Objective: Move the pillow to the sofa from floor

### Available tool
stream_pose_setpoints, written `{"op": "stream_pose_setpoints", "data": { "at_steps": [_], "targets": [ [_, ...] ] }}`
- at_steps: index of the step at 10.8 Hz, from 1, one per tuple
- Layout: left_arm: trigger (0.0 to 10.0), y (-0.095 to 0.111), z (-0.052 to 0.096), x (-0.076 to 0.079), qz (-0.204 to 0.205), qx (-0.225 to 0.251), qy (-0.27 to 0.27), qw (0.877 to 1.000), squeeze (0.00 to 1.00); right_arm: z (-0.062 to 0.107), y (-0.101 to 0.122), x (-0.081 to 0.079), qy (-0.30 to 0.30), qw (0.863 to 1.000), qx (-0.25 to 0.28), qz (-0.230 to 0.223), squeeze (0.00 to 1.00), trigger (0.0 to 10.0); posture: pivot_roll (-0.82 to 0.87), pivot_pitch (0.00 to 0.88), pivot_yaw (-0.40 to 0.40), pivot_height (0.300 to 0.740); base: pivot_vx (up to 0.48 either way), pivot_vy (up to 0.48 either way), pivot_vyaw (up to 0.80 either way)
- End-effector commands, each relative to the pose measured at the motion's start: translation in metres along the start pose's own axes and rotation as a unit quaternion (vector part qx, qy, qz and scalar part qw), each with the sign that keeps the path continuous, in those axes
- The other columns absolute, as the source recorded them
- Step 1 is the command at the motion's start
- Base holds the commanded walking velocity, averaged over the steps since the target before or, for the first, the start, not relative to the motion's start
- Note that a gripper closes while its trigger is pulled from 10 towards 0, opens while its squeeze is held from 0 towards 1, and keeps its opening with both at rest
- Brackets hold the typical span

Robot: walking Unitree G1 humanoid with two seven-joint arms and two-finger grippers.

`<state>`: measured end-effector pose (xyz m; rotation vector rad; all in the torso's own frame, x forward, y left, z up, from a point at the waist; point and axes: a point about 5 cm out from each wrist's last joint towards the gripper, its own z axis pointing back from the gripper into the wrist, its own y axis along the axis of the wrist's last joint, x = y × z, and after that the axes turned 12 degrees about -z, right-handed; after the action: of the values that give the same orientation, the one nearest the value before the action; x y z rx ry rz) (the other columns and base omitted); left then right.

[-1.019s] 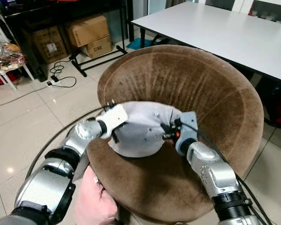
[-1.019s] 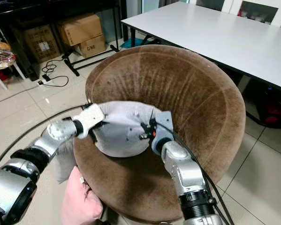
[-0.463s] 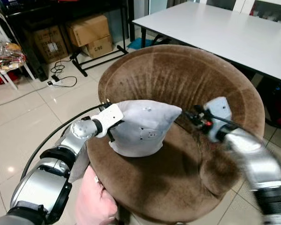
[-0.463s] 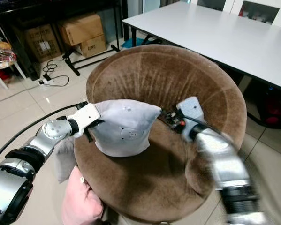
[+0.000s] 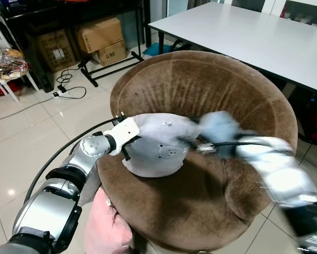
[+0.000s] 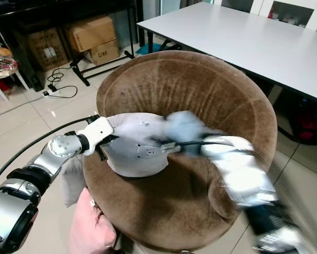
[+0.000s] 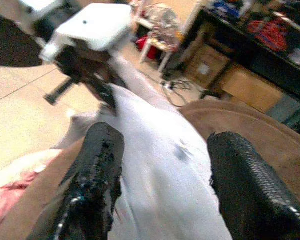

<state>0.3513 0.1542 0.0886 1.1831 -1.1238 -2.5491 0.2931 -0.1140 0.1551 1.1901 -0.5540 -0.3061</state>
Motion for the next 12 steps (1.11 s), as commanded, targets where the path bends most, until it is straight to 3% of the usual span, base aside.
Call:
{"op": "stream_pose_setpoints", "data": {
  "at_steps": [1,4,6,7,9,12],
  "targets": [
    [0.0,0.001,0.0,0.0,-0.004,0.002,-0.007,1.0,0.0,-0.009,-0.004,-0.004,0.007,0.999,-0.03,0.025,1.0,10.0,-0.16,0.0,0.07,0.74,0.0,0.0,0.0],
    [0.0,0.007,-0.005,0.007,-0.008,0.018,-0.026,0.999,0.0,-0.04,-0.013,-0.008,-0.007,0.992,-0.102,0.076,1.0,10.0,-0.16,0.0,0.062,0.74,0.0,0.0,0.0],
    [0.0,0.011,-0.009,0.014,-0.01,0.028,-0.045,0.999,0.0,-0.055,-0.009,-0.001,-0.052,0.986,-0.115,0.106,1.0,10.0,-0.15,0.0,0.058,0.74,0.0,0.0,0.0],
    [0.0,0.012,-0.01,0.017,-0.01,0.031,-0.05,0.998,0.0,-0.058,-0.008,-0.001,-0.057,0.985,-0.118,0.11,0.0,10.0,-0.16,0.0,0.058,0.74,0.0,0.0,0.0],
    [0.0,0.018,-0.013,0.02,-0.018,0.043,-0.063,0.997,0.0,-0.059,-0.031,-0.001,-0.055,0.967,-0.2,0.149,0.0,10.0,-0.15,0.0,0.056,0.74,0.0,0.0,0.0],
    [0.0,0.014,-0.01,0.022,-0.026,0.042,-0.072,0.996,0.0,-0.05,-0.05,0.008,-0.078,0.948,-0.262,0.162,0.0,10.0,-0.15,0.0,0.052,0.74,0.0,0.0,0.0]
  ]
}}
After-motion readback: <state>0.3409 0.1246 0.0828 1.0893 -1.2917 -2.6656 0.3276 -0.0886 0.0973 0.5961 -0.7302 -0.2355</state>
